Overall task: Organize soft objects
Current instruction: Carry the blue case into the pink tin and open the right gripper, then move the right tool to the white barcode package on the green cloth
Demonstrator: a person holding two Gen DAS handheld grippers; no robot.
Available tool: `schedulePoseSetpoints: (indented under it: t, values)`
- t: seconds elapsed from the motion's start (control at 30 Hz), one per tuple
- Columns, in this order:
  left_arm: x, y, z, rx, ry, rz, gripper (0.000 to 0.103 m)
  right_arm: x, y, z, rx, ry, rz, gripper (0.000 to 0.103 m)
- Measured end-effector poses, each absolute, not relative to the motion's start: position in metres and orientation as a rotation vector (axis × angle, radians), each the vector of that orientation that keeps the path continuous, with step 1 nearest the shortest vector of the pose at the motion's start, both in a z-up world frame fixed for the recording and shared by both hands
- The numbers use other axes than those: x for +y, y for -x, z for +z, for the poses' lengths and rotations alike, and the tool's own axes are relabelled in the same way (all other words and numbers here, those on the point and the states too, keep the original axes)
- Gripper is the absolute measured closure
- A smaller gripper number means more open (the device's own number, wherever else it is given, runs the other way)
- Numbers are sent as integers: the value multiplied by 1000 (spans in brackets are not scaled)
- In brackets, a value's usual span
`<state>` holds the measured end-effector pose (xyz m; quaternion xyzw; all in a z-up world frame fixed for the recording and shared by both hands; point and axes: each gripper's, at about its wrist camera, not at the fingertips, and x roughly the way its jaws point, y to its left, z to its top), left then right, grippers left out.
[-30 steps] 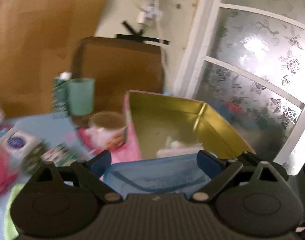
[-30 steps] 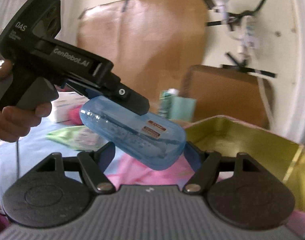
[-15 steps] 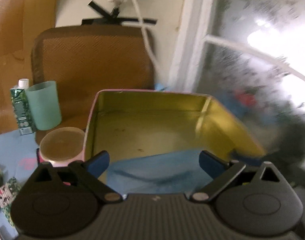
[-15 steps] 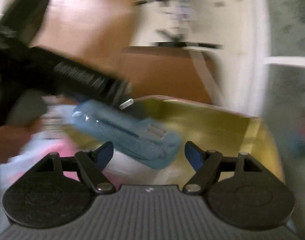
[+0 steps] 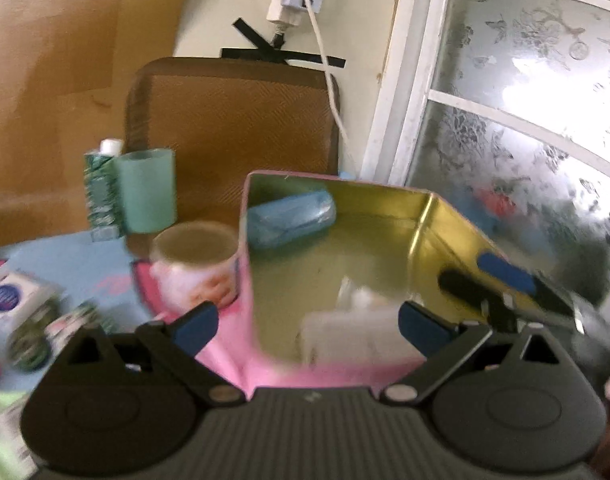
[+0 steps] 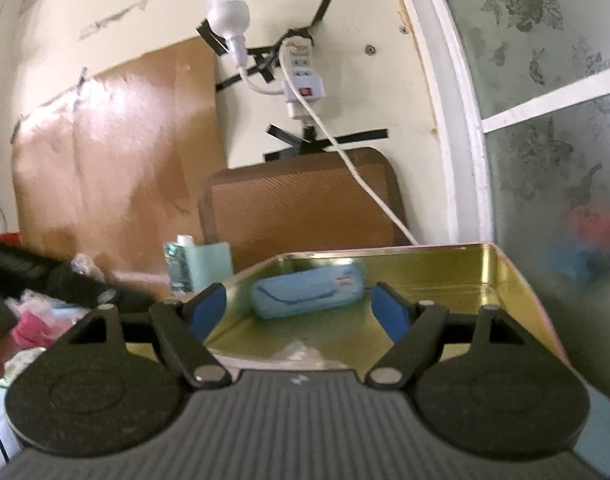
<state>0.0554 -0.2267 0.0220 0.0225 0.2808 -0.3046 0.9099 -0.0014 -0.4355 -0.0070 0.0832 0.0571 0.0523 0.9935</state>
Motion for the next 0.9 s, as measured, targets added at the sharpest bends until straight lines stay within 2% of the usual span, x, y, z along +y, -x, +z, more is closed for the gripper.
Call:
schedulePoseSetpoints:
  t: [0.33,0.47,0.63,0.9]
  values:
    - [-106,-25,4,694,27,-421,3,-372,0,8,119,-121,405,35]
    - [-68,-24,1,703,69,-323,3,-334,-13,6,207,-82,545,36]
    - [-30,-33,3,694,179,-258,5,-283,-38,-4,410,37,731,35]
    - [-33,-47,-14,726,284,-335,16,-240,-64,-10,542,36,850,35]
